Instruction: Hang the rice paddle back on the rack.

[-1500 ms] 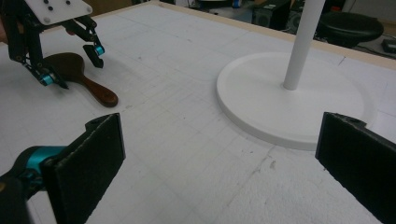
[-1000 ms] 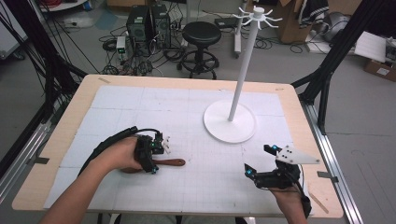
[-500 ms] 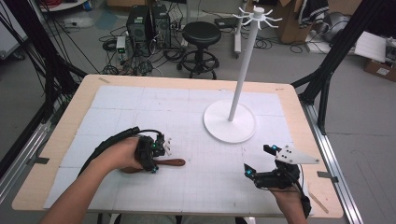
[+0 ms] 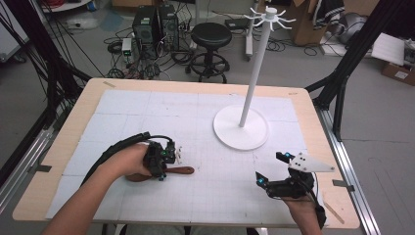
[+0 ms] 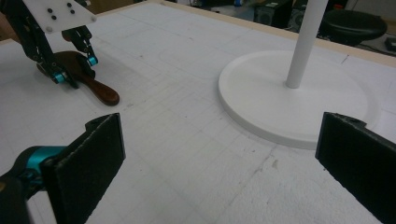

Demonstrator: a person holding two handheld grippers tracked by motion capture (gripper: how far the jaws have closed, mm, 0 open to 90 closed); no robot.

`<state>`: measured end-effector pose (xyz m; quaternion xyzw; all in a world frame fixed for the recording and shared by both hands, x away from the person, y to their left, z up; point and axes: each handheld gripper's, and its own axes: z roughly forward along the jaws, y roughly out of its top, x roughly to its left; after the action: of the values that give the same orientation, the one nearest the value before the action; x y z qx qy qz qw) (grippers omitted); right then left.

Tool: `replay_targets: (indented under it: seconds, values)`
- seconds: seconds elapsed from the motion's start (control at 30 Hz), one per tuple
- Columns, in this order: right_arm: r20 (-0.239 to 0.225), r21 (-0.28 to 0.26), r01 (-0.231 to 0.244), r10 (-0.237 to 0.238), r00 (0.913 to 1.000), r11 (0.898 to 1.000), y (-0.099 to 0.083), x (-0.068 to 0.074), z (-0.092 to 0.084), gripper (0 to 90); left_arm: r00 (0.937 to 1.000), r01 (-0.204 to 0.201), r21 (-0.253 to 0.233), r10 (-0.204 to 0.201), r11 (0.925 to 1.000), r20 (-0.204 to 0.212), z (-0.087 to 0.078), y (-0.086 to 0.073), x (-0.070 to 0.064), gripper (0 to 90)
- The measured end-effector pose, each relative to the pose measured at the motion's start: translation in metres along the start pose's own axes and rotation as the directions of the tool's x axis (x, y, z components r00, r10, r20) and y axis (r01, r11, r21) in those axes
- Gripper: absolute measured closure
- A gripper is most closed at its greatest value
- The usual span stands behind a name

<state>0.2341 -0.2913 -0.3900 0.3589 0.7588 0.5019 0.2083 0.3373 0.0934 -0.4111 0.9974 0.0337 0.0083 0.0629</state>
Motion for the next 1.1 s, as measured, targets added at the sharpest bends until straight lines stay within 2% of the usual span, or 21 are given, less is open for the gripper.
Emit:
replay_targets:
  seconds: [0.2,0.63,0.8,0.93,1.1]
  values:
    - [-0.001,0.002,-0.001,0.001,1.0000,1.000,0.000,0.000,0.000,0.5,1.0000,-0.001,0.000,0.001,1.0000,0.006,0.000,0.000,0.001,72.1]
    - [-0.004,0.000,0.004,-0.004,1.0000,1.000,0.000,0.001,0.001,0.5,0.9992,-0.031,0.038,0.031,0.9988,-0.023,0.001,0.006,-0.004,74.2]
    - [-0.006,0.002,0.010,-0.010,0.9999,1.000,0.000,0.001,0.001,0.5,0.9995,-0.024,0.045,0.025,0.9987,-0.017,0.001,0.007,-0.003,74.3]
    - [-0.010,0.008,-0.002,0.002,0.9999,1.000,0.000,0.002,0.002,0.5,0.9988,-0.040,0.071,0.042,0.9967,-0.025,0.002,0.011,-0.005,74.2]
    - [-0.010,0.005,0.010,-0.010,0.9999,1.000,0.000,0.002,0.002,0.5,0.9985,-0.044,0.078,0.046,0.9960,-0.029,0.002,0.012,-0.006,74.5]
